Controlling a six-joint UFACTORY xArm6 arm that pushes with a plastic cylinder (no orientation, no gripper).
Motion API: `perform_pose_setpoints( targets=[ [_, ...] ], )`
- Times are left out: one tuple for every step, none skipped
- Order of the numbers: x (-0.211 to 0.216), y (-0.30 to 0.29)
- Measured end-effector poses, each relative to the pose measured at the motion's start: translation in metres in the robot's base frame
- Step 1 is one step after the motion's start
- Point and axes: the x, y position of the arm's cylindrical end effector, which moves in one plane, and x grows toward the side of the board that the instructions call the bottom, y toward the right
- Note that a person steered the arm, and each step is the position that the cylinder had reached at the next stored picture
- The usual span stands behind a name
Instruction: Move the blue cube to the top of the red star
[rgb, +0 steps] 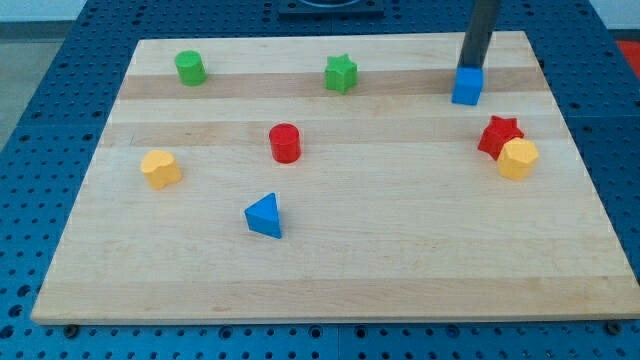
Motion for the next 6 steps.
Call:
perform_pose_setpoints(
  targets=[
    [0.017,0.000],
    [-0.016,-0.011],
    [-0.022,-0.049],
    [0.003,-0.056],
    [0.031,-0.050],
    [0.044,-0.030]
  ],
)
